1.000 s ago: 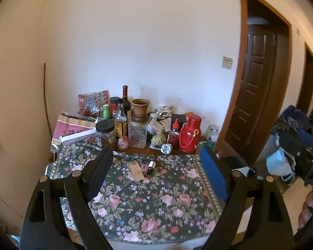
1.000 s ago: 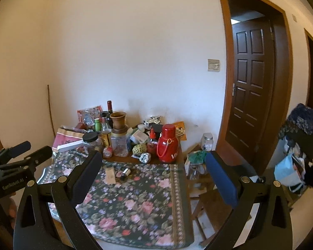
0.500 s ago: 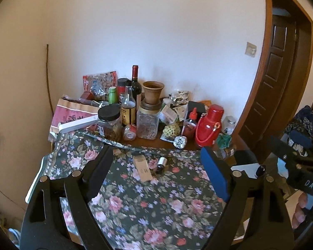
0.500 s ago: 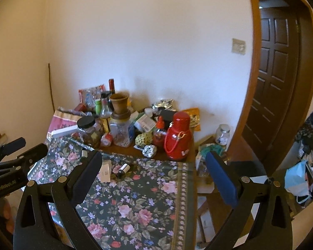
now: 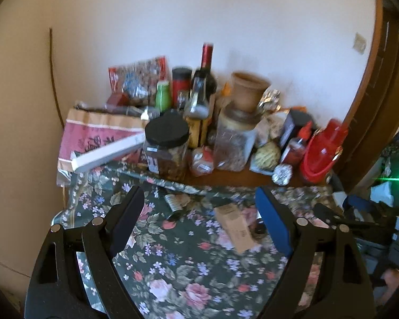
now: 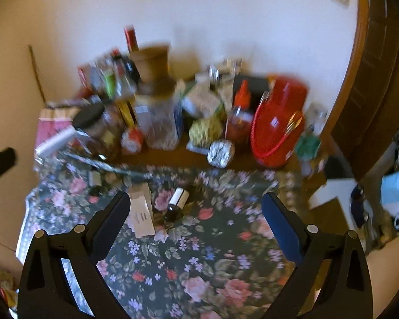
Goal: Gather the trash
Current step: 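Grasp the dark glass bottle with the right tool while the left tool grasps the cardboard box, then carry the bottle and cardboard box down over the white bucket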
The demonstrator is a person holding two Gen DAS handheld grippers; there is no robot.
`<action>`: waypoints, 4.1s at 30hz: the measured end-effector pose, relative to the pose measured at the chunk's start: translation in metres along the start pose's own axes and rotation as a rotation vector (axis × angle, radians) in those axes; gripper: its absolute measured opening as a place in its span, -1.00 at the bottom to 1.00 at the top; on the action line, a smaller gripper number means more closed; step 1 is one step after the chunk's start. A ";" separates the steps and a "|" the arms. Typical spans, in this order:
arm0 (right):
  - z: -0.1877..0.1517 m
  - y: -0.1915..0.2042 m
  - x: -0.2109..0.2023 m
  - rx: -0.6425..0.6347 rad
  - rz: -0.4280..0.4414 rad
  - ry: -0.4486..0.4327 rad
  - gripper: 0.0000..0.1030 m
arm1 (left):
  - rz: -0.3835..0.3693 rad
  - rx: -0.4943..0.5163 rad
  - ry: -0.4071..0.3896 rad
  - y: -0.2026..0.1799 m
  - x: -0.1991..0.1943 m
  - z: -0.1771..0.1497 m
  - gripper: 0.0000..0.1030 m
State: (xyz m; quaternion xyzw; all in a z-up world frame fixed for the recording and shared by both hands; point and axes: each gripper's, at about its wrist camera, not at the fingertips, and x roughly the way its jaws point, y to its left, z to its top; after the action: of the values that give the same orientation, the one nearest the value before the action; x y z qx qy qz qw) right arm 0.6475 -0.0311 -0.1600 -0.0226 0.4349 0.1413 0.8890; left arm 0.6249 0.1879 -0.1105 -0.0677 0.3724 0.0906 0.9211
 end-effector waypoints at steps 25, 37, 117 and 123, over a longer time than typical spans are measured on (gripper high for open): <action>-0.035 0.023 0.156 0.008 -0.042 0.291 -0.51 | -0.120 -0.061 0.358 -0.008 0.157 -0.047 0.65; -0.045 -0.057 0.062 0.148 -0.033 0.198 -0.50 | -0.065 -0.059 0.425 -0.060 0.209 -0.065 0.43; -0.264 0.016 -0.329 0.082 0.043 -0.200 -0.50 | -0.301 0.212 -0.074 -0.053 -0.323 -0.257 -0.98; -0.283 0.011 -0.310 0.077 0.053 -0.121 -0.50 | -0.294 0.184 0.012 -0.055 -0.302 -0.279 -0.98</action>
State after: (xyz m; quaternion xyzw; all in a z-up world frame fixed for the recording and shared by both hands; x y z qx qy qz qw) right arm 0.2471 -0.1382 -0.0933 0.0318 0.3860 0.1491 0.9098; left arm 0.2354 0.0451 -0.0957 -0.0372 0.3708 -0.0800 0.9245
